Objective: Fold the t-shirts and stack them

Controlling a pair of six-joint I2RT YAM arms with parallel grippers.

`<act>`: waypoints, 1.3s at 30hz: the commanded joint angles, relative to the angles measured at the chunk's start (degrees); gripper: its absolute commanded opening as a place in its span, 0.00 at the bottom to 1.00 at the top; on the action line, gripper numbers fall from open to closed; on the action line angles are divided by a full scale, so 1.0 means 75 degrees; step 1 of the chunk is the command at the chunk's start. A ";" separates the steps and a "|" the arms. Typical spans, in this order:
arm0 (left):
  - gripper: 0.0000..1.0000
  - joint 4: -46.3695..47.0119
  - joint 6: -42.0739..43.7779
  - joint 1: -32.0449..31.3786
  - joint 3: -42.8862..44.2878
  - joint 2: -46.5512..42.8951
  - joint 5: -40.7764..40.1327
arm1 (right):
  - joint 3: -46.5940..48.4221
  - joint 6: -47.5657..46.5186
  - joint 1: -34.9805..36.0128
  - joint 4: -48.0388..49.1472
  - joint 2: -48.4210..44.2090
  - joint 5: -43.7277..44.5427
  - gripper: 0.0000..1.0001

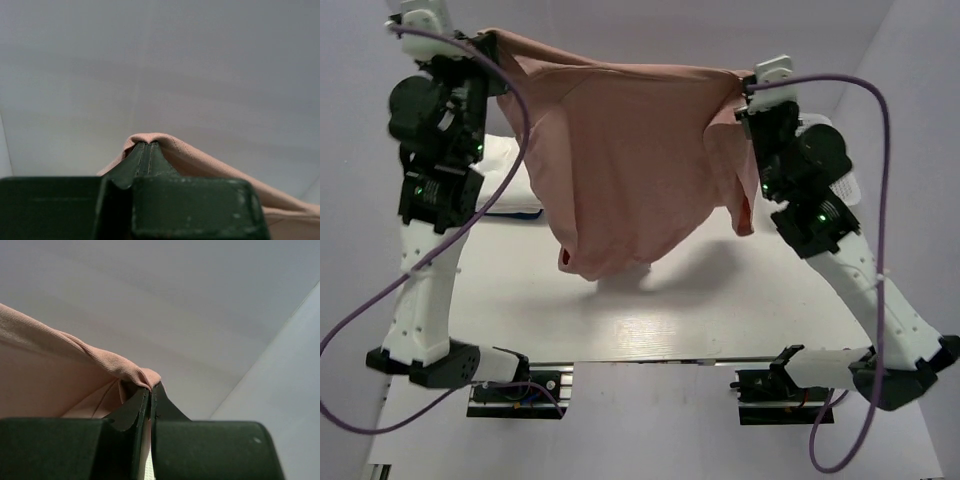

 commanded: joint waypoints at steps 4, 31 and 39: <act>0.00 0.0381 0.0299 0.0142 0.0489 0.1349 -0.0871 | 0.0247 -0.0258 -0.0737 0.0743 0.1154 0.0272 0.00; 0.00 0.2186 -0.0379 0.0692 -0.3453 0.0124 0.0159 | -0.0815 0.0638 -0.2707 0.0416 0.2012 -0.3558 0.00; 0.00 -0.0237 -0.2792 0.0540 -0.7956 -0.2512 0.0628 | -0.3020 0.0164 -0.2660 -0.2920 0.1214 -0.6100 0.08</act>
